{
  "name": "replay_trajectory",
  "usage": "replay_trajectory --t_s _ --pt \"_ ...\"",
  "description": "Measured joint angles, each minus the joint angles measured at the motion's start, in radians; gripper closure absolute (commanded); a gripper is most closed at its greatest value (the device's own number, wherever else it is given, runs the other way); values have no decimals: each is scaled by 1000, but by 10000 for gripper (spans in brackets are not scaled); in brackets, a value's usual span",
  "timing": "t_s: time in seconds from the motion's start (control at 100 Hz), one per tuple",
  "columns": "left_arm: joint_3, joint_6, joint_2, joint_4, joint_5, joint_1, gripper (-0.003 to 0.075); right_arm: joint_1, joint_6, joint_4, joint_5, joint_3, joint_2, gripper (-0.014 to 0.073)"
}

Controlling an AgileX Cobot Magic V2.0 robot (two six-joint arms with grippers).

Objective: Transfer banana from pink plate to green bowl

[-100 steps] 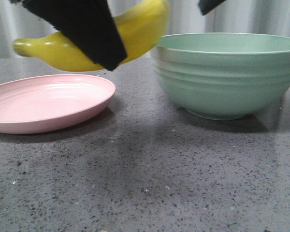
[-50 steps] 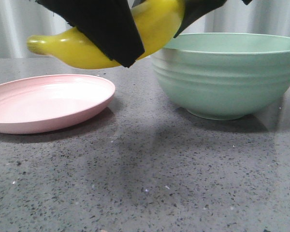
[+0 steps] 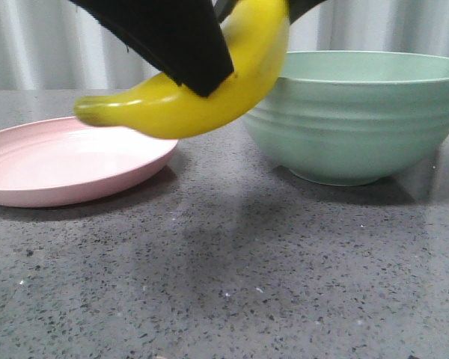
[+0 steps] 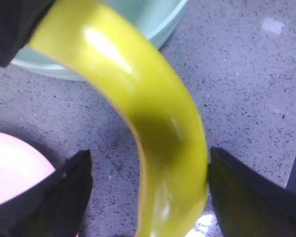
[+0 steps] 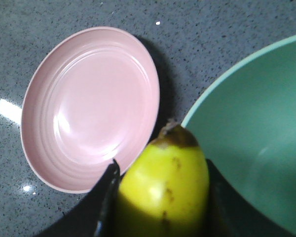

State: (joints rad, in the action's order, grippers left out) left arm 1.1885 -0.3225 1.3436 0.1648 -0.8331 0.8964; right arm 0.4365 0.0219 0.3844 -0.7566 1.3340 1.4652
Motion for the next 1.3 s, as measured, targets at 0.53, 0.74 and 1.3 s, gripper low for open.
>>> replay_trajectory --t_s 0.53,0.74,1.3 --pt "22 -4 -35 -9 15 0 248 -173 -7 -195 19 100 -39 665" --pt "22 -4 -35 -9 14 0 248 -173 -7 -257 21 100 -26 485" --pt "22 -4 -35 -9 14 0 248 -173 -7 -316 20 100 35 218"
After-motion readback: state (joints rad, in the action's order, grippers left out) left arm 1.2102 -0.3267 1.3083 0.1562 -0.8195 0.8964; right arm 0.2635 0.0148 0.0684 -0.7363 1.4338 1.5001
